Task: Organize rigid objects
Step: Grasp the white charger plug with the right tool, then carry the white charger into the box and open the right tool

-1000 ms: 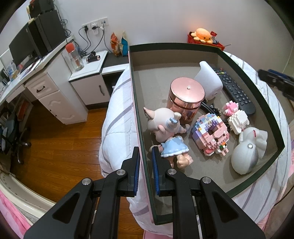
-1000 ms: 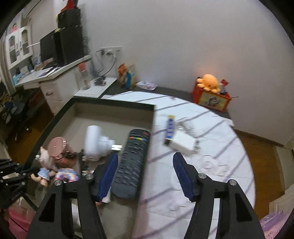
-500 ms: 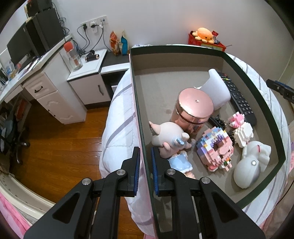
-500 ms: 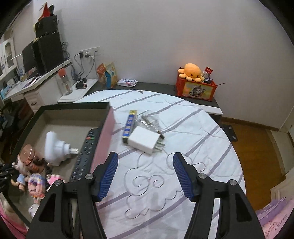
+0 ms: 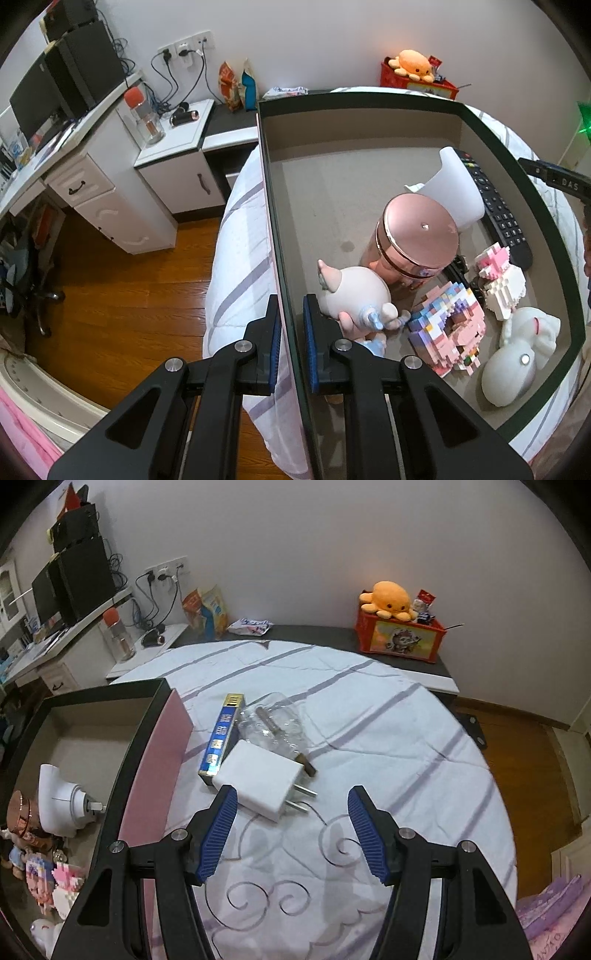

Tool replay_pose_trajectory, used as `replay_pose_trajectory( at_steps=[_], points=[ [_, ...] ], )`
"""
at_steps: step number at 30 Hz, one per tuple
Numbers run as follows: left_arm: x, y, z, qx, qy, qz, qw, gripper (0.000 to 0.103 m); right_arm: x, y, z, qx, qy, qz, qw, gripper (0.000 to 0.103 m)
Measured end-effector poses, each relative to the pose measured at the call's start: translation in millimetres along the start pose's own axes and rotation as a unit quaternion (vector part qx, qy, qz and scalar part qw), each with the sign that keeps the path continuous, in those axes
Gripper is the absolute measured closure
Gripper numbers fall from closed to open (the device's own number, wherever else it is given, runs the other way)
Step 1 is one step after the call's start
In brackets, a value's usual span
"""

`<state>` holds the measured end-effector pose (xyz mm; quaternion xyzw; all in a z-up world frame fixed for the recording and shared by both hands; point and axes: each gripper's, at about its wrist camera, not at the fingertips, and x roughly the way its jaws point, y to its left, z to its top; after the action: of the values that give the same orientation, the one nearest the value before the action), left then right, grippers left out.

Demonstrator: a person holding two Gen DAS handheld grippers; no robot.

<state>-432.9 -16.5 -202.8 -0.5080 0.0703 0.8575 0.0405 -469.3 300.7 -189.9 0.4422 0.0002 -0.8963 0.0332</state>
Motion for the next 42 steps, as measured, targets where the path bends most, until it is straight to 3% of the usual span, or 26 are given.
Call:
replay_pose_trajectory(
  at_steps=[5, 7, 15, 18, 23, 28, 30, 32, 33, 34, 39, 41, 42],
  points=[
    [1, 1, 2, 0.002, 0.000, 0.002, 1.0000, 0.094, 15, 8, 3, 0.003, 0.009, 0.015, 1.000, 0.039],
    [2, 2, 3, 0.003, 0.001, 0.003, 1.0000, 0.094, 19, 11, 5, 0.004, 0.008, 0.021, 1.000, 0.034],
    [5, 2, 2, 0.003, 0.004, 0.003, 1.0000, 0.094, 26, 11, 4, -0.002, 0.010, 0.036, 0.999, 0.035],
    [5, 2, 1, 0.003, 0.004, 0.002, 1.0000, 0.094, 26, 6, -1, -0.003, 0.023, 0.041, 0.999, 0.063],
    [5, 2, 1, 0.003, 0.004, 0.002, 1.0000, 0.094, 18, 4, -11, -0.013, 0.029, 0.041, 0.999, 0.072],
    [5, 1, 1, 0.005, 0.003, 0.002, 1.0000, 0.093, 4, 12, -19, -0.033, 0.040, 0.044, 0.998, 0.072],
    [6, 1, 1, 0.005, 0.003, 0.002, 1.0000, 0.093, 2, 12, -17, -0.031, 0.025, 0.039, 0.998, 0.072],
    [5, 1, 0, 0.007, 0.003, 0.003, 1.0000, 0.093, 8, 10, -13, -0.028, 0.027, 0.012, 0.999, 0.058],
    [5, 0, -1, 0.007, 0.003, 0.002, 1.0000, 0.093, 9, 10, -11, -0.030, 0.024, 0.003, 0.999, 0.045],
    [4, 0, -1, 0.007, 0.003, 0.002, 1.0000, 0.093, 11, 11, -10, -0.034, 0.019, 0.000, 0.999, 0.042],
    [3, 1, -3, 0.007, 0.002, 0.000, 1.0000, 0.093, 25, 8, -5, -0.028, 0.024, 0.033, 0.999, 0.042],
    [2, 0, -5, 0.007, 0.001, 0.000, 1.0000, 0.093, 26, 8, -7, -0.026, 0.020, 0.031, 0.999, 0.058],
    [2, 0, -5, 0.007, 0.001, -0.001, 1.0000, 0.093, 25, 8, -7, -0.023, 0.019, 0.032, 0.999, 0.059]
  ],
)
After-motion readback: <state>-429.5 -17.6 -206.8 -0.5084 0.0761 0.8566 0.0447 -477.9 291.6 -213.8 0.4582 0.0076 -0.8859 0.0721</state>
